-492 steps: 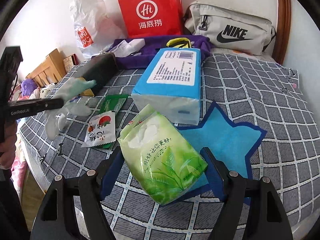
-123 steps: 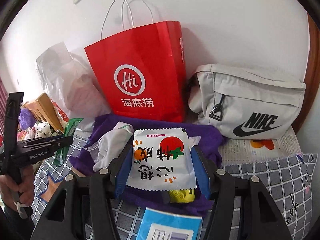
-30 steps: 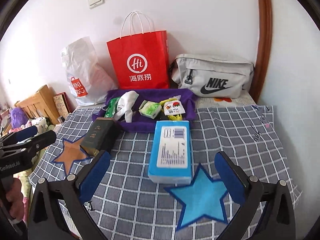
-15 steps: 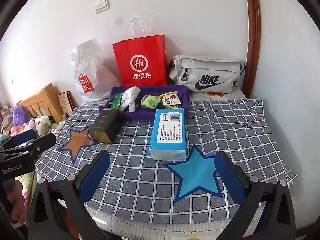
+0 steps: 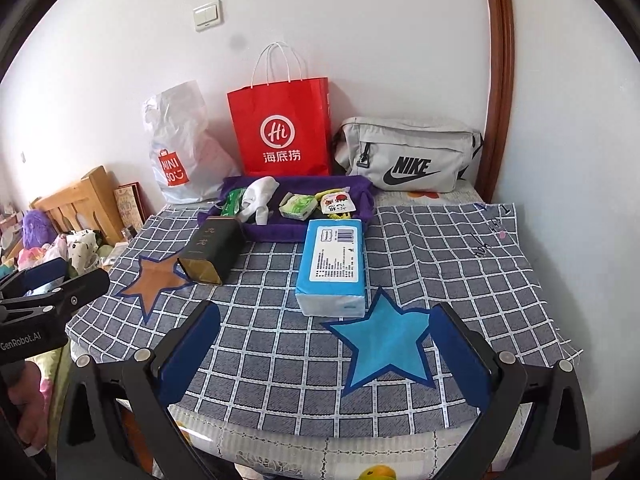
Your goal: Organize soft objects
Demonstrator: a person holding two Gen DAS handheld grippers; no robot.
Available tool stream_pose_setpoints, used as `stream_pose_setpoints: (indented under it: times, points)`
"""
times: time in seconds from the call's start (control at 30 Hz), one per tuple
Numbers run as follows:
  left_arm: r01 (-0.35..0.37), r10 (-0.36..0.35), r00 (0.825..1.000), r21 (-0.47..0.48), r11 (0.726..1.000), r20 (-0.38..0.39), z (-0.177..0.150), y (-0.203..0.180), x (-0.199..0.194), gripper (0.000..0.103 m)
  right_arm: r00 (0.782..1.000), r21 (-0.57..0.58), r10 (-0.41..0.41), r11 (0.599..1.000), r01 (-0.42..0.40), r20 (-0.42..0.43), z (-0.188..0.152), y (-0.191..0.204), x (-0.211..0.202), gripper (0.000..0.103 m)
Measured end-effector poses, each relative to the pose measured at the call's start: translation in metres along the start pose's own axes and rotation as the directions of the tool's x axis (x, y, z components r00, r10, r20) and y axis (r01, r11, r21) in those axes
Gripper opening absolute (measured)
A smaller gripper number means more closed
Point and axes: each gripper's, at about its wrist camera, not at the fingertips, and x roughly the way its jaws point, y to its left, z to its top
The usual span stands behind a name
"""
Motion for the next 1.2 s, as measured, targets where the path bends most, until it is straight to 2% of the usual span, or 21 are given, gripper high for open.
stream_pose_setpoints:
  times: [1.2]
  points:
    - [0.013,-0.013,1.000,-0.013,1.000,0.001,-0.0010,0.0020,-0.0075,0.097,1.000,-0.007,0.023,1.000,-0.023,0.015,-0.0019,0.0058,-0.0082,0.103]
